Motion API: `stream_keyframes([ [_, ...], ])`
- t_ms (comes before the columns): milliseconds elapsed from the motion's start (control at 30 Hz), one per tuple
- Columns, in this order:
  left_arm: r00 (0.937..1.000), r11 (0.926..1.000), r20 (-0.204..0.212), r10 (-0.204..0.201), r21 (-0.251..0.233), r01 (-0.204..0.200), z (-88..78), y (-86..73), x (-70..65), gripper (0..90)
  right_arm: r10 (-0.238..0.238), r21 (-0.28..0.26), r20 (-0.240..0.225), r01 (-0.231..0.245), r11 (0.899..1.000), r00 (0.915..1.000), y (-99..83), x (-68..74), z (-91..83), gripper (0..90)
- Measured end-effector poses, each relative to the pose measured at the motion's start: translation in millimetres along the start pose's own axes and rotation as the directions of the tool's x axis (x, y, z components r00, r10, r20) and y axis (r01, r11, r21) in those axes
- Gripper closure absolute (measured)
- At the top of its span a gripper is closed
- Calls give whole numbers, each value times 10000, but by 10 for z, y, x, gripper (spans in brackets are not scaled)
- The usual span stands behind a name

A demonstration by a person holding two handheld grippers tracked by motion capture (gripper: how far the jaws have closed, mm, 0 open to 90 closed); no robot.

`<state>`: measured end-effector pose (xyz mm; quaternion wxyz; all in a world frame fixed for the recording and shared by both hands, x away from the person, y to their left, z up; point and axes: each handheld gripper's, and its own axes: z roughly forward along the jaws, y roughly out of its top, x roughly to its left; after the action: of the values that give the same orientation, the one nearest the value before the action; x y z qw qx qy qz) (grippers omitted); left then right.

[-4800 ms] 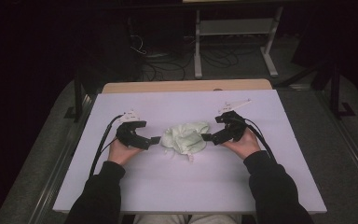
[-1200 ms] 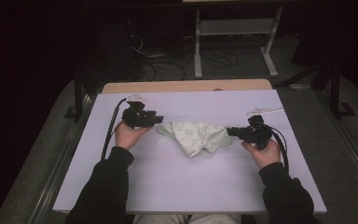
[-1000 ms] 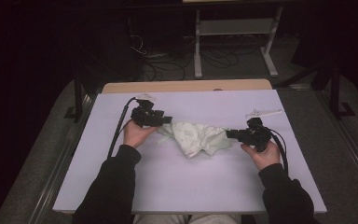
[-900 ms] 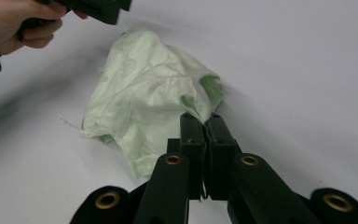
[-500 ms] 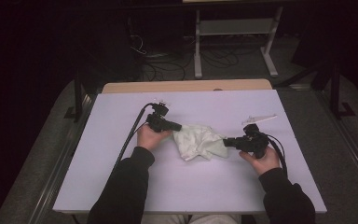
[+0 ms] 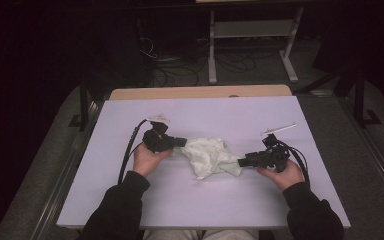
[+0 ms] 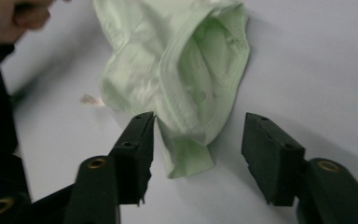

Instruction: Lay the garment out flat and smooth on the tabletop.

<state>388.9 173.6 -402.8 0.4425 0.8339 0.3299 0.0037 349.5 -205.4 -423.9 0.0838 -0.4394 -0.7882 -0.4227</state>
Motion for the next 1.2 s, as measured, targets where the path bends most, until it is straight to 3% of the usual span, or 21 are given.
stream_keyframes([
  [233, 9980, 9968, 542, 331, 704, -369, -44, -206, -193, 898, 406, -391, -91, -409, 9984, 9991, -1, -16, -63, 365],
  [400, 9951, 9839, 933, 340, 1717, -497, 29, -355, -254, 897, 675, -341, 324, -664, 9972, 9972, -9, -15, -14, 356],
  [567, 9914, 9710, 1287, 222, 2333, -520, 137, -469, -313, 897, 769, 82, 105, -770, 9970, 9970, -17, -4, 122, 376],
  [600, 9906, 9673, 1343, 276, 2464, -604, 155, -478, -316, 897, 716, 170, -5, -716, 9973, 9974, -14, 8, 155, 448],
  [633, 9905, 9646, 1338, 317, 2553, -654, 169, -481, -327, 896, 467, 314, -19, -466, 9984, 9989, -4, 50, 209, 654],
  [667, 9904, 9631, 1336, 342, 2605, -684, 178, -481, -338, 896, 467, 314, -19, -466, 9984, 9989, -4, 50, 209, 654],
  [700, 9904, 9623, 1331, 375, 2622, -717, 175, -476, -343, 895, 183, 390, 159, -190, 9991, 9997, 1, 82, 225, 735],
  [733, 9908, 9634, 1302, 365, 2588, -696, 164, -467, -346, 883, -397, 523, 617, 365, 9980, 9973, 7, 134, 240, 794],
  [833, 9918, 9704, 1226, 362, 2329, -642, 79, -414, -333, 844, -684, 558, 824, 639, 9964, 9942, 6, 161, 237, 819],
  [1033, 9941, 9896, 1016, 382, 1344, -518, -185, -166, -312, 711, -850, 551, 914, 801, 9953, 9922, 3, 178, 226, 830],
  [1200, 9950, 9960, 904, 433, 741, -501, -250, 116, -301, 599, -901, 554, 874, 855, 9948, 9921, 2, 181, 220, 830],
])
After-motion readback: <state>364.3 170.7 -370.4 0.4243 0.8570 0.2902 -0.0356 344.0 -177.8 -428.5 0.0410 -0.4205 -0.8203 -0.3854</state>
